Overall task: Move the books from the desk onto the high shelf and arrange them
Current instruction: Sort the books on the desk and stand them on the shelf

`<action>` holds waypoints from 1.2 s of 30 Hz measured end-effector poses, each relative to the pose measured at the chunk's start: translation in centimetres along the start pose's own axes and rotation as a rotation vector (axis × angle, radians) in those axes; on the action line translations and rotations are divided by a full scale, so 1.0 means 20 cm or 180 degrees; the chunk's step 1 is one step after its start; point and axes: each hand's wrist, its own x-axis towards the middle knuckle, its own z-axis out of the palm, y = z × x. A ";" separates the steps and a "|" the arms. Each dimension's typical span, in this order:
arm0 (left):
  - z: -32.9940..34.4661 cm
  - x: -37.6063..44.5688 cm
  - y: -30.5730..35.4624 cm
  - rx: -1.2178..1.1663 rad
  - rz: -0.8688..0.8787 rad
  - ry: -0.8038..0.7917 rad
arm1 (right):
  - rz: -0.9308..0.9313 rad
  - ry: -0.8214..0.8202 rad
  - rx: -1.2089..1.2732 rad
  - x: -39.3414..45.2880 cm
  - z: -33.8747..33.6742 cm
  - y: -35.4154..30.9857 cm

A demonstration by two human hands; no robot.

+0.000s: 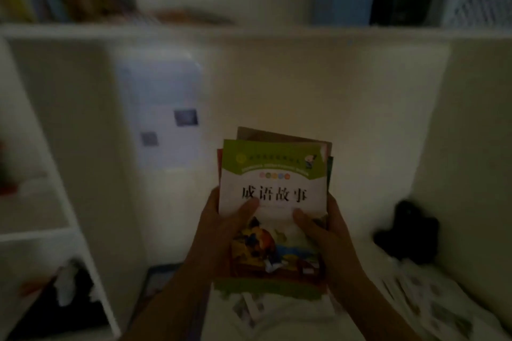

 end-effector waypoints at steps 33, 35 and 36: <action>-0.42 0.87 1.35 0.4039 0.1551 -0.1206 | -0.1960 0.0015 -0.0069 1.04 0.64 -1.40; -0.41 0.90 1.31 0.4161 0.1916 -0.0962 | -0.1870 0.0028 0.0013 1.09 0.62 -1.38; -0.41 0.91 1.30 0.4259 0.2184 -0.0824 | -0.1825 0.0041 0.0064 1.11 0.61 -1.38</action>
